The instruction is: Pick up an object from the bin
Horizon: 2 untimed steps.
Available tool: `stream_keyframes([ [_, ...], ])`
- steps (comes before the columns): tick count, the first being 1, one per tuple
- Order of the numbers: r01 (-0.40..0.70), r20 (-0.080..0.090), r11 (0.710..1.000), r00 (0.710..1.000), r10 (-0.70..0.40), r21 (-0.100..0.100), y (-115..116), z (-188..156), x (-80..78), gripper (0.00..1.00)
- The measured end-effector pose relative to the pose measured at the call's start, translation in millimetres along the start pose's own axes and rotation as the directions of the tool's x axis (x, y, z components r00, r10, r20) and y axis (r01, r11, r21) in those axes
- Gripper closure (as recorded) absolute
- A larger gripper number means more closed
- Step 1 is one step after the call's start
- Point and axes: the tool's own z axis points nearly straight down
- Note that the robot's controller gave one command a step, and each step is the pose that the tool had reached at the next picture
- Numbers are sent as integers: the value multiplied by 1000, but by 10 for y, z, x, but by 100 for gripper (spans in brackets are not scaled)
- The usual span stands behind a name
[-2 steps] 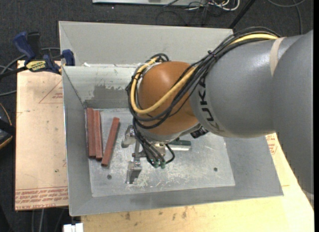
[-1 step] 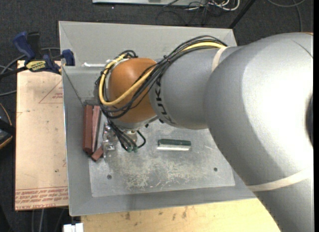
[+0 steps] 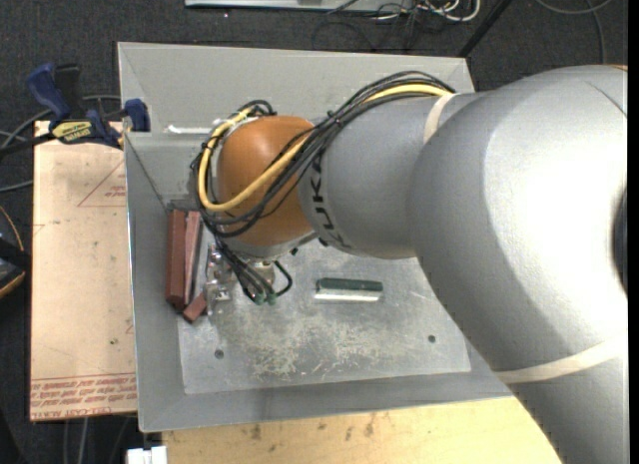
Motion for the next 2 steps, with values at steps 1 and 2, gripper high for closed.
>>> stream_keyframes([
  [1,-11,-15,1000,1000,11,6,128,-1484,-109,100],
  [2,-11,-18,1000,1000,11,7,125,-1470,-102,100],
])
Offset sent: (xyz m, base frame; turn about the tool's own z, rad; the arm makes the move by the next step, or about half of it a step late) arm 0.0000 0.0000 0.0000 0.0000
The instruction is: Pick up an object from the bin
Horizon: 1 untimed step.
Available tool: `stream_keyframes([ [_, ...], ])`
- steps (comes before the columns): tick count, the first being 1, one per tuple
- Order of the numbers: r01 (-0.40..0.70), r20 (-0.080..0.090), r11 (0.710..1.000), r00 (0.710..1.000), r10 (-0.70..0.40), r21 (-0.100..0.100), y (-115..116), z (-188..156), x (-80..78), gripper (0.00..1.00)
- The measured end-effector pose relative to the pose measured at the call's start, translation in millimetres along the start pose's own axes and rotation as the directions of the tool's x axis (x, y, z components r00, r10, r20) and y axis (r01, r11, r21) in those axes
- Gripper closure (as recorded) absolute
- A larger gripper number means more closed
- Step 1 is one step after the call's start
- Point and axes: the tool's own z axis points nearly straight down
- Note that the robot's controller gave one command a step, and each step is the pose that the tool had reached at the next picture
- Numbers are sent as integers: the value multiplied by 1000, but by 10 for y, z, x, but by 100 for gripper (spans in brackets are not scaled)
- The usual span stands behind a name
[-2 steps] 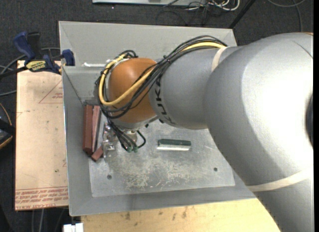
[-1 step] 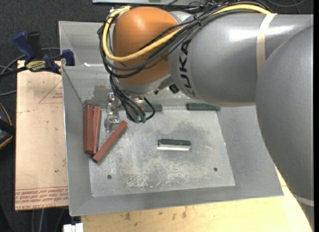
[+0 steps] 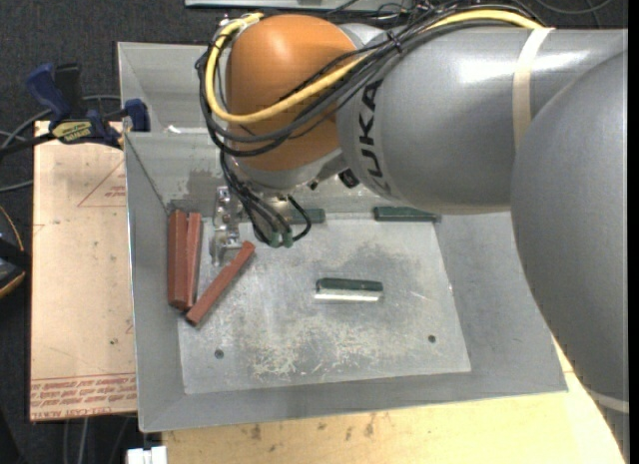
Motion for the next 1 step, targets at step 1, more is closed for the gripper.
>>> stream_keyframes([
  [1,14,-3,1000,1000,-14,0,-63,809,211,0],
])
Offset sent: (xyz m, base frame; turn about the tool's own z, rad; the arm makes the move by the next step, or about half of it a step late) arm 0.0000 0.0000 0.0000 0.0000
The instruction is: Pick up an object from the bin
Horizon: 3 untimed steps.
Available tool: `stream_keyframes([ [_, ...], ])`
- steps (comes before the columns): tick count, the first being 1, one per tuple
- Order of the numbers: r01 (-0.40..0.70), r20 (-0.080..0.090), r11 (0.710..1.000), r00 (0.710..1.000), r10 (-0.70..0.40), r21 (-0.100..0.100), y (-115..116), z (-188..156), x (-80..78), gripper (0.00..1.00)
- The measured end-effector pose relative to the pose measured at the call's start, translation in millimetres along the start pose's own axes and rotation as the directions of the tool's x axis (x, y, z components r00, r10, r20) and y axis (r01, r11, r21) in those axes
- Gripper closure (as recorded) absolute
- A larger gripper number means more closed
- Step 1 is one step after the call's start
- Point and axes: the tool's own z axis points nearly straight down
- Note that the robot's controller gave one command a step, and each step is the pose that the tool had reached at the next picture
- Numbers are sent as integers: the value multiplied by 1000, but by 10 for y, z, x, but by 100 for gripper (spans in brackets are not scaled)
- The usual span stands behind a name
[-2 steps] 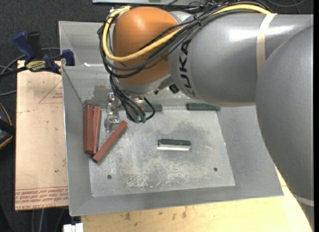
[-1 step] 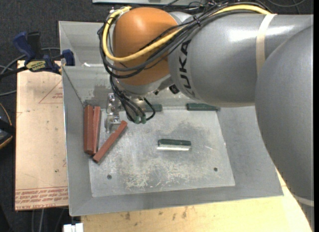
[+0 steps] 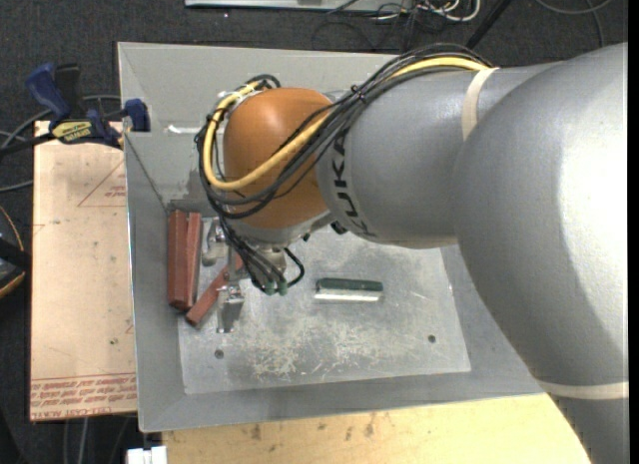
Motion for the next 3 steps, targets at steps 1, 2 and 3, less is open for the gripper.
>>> stream_keyframes([
  [1,0,0,1000,1000,0,0,0,-1,-1,0],
  [2,58,6,998,998,-58,0,2,101,101,0],
  [3,131,8,991,991,-131,6,-120,672,-648,100],
])
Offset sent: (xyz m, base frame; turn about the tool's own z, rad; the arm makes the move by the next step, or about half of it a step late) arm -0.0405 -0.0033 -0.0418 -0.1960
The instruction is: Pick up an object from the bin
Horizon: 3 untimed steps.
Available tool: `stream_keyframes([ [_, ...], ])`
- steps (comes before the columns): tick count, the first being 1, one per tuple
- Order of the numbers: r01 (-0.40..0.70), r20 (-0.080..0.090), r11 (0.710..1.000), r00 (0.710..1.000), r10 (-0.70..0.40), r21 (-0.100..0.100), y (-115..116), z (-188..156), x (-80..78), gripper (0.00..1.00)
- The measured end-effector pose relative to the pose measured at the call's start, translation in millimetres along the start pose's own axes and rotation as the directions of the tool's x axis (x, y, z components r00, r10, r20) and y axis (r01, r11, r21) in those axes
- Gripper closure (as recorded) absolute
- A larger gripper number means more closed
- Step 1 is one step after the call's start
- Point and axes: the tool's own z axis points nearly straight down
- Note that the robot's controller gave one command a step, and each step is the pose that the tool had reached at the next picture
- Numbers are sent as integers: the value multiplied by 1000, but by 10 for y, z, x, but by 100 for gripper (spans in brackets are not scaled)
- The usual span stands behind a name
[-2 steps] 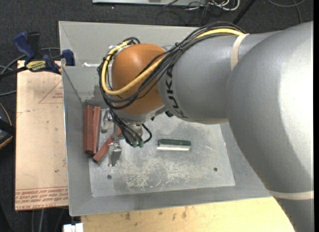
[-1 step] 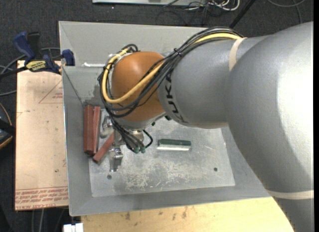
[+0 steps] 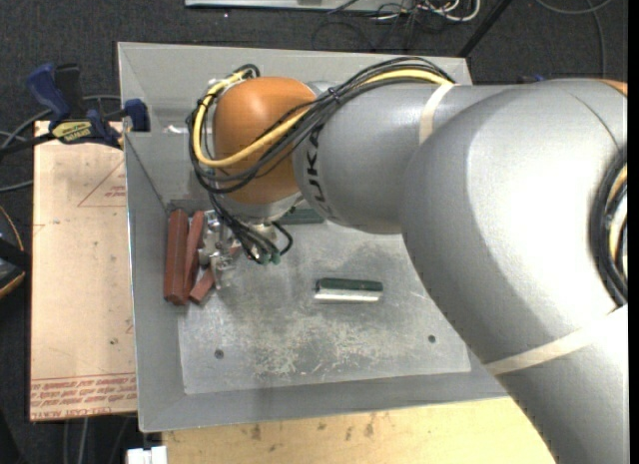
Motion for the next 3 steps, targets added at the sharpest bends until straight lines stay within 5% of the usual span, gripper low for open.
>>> stream_keyframes([
  [1,0,0,1000,1000,0,0,-1,0,0,100],
  [2,20,-14,1000,1000,-20,-4,15,-403,44,100],
  [3,196,2,981,981,-196,-5,-344,-2213,-65,100],
])
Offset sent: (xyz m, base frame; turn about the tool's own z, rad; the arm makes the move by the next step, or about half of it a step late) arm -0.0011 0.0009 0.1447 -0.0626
